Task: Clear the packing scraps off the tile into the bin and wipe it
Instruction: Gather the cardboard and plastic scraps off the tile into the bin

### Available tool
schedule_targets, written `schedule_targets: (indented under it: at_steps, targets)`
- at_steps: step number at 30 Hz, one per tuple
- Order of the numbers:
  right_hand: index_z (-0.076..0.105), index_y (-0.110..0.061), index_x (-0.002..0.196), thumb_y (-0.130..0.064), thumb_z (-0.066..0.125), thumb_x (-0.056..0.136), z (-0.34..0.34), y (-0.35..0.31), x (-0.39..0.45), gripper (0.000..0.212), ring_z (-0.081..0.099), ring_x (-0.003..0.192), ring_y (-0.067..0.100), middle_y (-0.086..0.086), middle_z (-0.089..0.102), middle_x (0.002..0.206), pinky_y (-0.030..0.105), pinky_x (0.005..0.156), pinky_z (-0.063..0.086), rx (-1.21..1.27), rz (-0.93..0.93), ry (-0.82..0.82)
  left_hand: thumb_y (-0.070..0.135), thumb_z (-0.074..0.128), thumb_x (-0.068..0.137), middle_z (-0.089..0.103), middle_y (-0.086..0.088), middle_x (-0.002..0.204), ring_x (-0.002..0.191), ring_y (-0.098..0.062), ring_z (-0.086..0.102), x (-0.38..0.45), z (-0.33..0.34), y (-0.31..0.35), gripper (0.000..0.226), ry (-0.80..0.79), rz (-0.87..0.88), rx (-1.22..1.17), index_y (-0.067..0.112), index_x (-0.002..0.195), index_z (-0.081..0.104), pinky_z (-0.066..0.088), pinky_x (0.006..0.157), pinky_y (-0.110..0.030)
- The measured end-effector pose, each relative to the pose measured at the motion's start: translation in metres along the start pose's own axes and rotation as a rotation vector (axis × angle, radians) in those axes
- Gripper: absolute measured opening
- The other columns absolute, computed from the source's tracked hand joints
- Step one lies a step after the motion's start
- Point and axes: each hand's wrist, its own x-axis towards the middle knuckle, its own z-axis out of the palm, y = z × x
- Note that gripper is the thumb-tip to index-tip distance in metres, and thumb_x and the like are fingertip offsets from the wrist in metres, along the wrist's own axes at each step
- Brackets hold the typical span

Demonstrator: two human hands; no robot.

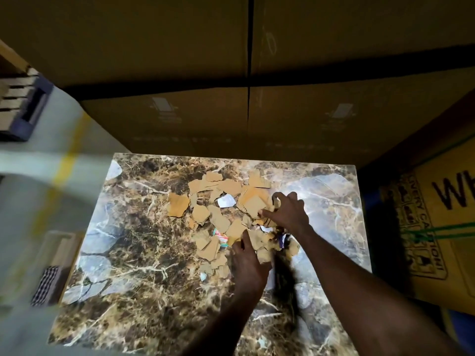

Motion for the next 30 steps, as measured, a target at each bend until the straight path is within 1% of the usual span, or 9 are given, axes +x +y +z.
schedule_targets:
  at_steps: [6,8,12,15,18,21,22,26,30]
  targets:
    - [0.054,-0.032,0.111,-0.047,0.089,0.075,0.027,0.011,-0.017,0.052,0.049,0.113,0.034,0.002,0.040,0.118,0.047,0.088,0.054,0.056,-0.031,-0.003,0.010,0.084,0.089,0.032,-0.010,0.147,0.125,-0.031,0.056,0.004,0.002,0.009,0.100,-0.002,0.011,-0.083,0.018,0.167,0.022,0.049,0.101,-0.033]
    - [0.056,-0.028,0.111,-0.041,0.092,0.072,0.033,0.022,-0.024,0.054,0.055,0.104,0.035,0.003,0.042,0.111,0.041,0.082,0.052,0.105,-0.047,-0.050,0.003,0.082,0.089,0.030,-0.009,0.150,0.129,-0.028,0.054,0.003,0.000,0.007,0.096,-0.009,0.007,-0.093,0.019,0.166,0.026,0.046,0.103,-0.030]
    - [0.061,-0.022,0.114,-0.027,0.095,0.068,0.046,0.038,-0.048,0.057,0.059,0.089,0.030,0.003,0.049,0.094,0.028,0.061,0.035,0.160,-0.088,-0.095,-0.007,0.074,0.086,0.039,-0.007,0.146,0.133,-0.025,0.046,-0.006,-0.005,-0.008,0.087,-0.043,0.045,-0.087,0.023,0.161,0.040,0.033,0.100,-0.019]
    - [0.064,-0.025,0.122,-0.025,0.094,0.073,0.054,0.043,-0.071,0.057,0.056,0.090,0.025,0.001,0.051,0.096,0.016,0.064,0.034,0.212,-0.090,-0.102,-0.010,0.068,0.082,0.039,-0.009,0.148,0.137,-0.028,0.041,-0.009,-0.003,-0.030,0.092,-0.084,0.137,-0.119,0.020,0.163,0.036,0.036,0.111,-0.027]
    - [0.064,-0.028,0.133,-0.029,0.093,0.077,0.063,0.048,-0.091,0.063,0.057,0.099,0.022,0.003,0.052,0.106,0.012,0.073,0.036,0.265,-0.073,-0.101,-0.003,0.065,0.075,0.045,-0.011,0.156,0.145,-0.029,0.042,-0.007,-0.009,-0.049,0.099,-0.114,0.172,-0.134,0.017,0.166,0.031,0.041,0.119,-0.042]
    - [0.063,-0.033,0.130,-0.039,0.091,0.081,0.064,0.057,-0.109,0.056,0.057,0.099,0.020,0.003,0.051,0.111,0.030,0.081,0.045,0.268,-0.025,-0.030,0.001,0.064,0.079,0.049,-0.005,0.161,0.147,-0.024,0.048,-0.013,-0.026,-0.048,0.091,-0.152,0.059,-0.236,0.018,0.165,0.037,0.043,0.117,-0.034]
    - [0.063,-0.034,0.128,-0.042,0.089,0.083,0.061,0.060,-0.115,0.053,0.058,0.098,0.021,0.002,0.052,0.111,0.033,0.082,0.048,0.259,-0.009,-0.006,0.004,0.066,0.084,0.052,-0.003,0.159,0.142,-0.023,0.053,-0.015,-0.031,-0.048,0.085,-0.149,0.042,-0.265,0.020,0.163,0.040,0.047,0.116,-0.037]
    - [0.066,-0.033,0.124,-0.044,0.081,0.090,0.046,0.080,-0.136,0.039,0.064,0.096,0.023,0.002,0.060,0.110,0.036,0.079,0.052,0.206,0.070,0.110,0.030,0.069,0.101,0.056,-0.005,0.155,0.126,-0.024,0.064,-0.015,-0.033,-0.048,0.062,-0.091,0.070,-0.224,0.020,0.158,0.047,0.053,0.110,-0.046]
    - [0.065,-0.022,0.111,-0.048,0.073,0.097,0.038,0.104,-0.152,0.031,0.071,0.087,0.028,0.008,0.075,0.099,0.036,0.076,0.054,0.276,0.271,0.132,0.061,0.060,0.101,0.061,-0.006,0.147,0.130,-0.029,0.060,-0.004,-0.030,-0.035,0.065,-0.023,0.126,-0.041,0.022,0.152,0.053,0.052,0.108,-0.046]
